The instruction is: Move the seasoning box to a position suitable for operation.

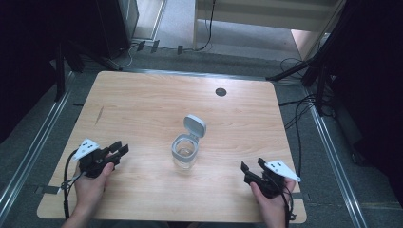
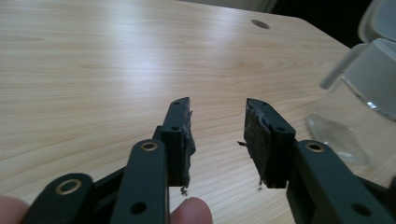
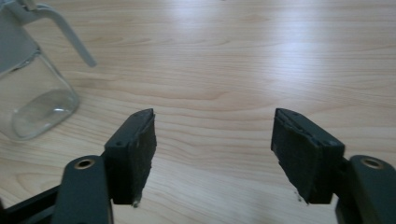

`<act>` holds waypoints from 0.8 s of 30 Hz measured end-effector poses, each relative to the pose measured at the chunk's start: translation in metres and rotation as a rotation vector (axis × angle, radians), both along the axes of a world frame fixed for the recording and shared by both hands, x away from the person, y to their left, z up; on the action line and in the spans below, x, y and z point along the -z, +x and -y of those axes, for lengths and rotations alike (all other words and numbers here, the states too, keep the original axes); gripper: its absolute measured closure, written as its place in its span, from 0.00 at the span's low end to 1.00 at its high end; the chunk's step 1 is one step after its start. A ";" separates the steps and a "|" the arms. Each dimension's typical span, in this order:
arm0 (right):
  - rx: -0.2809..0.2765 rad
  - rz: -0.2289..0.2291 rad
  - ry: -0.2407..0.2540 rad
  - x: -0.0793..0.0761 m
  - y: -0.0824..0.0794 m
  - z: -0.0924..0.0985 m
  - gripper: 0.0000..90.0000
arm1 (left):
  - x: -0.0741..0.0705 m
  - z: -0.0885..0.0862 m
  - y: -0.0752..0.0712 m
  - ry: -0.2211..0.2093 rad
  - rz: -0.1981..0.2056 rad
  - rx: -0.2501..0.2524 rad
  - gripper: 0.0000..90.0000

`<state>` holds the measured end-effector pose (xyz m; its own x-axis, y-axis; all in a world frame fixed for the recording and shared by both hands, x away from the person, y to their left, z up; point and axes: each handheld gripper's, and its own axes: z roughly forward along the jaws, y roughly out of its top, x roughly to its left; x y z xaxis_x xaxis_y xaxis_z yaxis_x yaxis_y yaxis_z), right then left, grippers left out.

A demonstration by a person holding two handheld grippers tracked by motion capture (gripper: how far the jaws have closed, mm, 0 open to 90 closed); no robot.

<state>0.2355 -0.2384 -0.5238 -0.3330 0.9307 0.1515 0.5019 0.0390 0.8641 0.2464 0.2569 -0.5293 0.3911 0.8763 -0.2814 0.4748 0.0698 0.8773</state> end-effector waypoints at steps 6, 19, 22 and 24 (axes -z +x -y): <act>-0.051 0.005 0.040 -0.004 0.011 -0.038 0.48 | -0.013 0.037 0.013 -0.037 -0.009 0.052 0.84; -0.172 0.053 0.085 -0.013 0.022 -0.109 0.85 | -0.012 0.091 0.032 -0.003 -0.033 0.212 1.00; -0.180 0.044 0.085 -0.009 0.022 -0.117 0.89 | -0.009 0.098 0.031 0.015 -0.036 0.230 1.00; -0.183 0.044 0.083 -0.008 0.020 -0.120 0.93 | -0.009 0.100 0.030 0.019 -0.038 0.236 1.00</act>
<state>0.2559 -0.1180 -0.5160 -0.5038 0.8388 0.2064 0.4546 0.0543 0.8890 0.2768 0.1566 -0.5206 0.5754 0.7670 -0.2840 0.5088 -0.0638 0.8585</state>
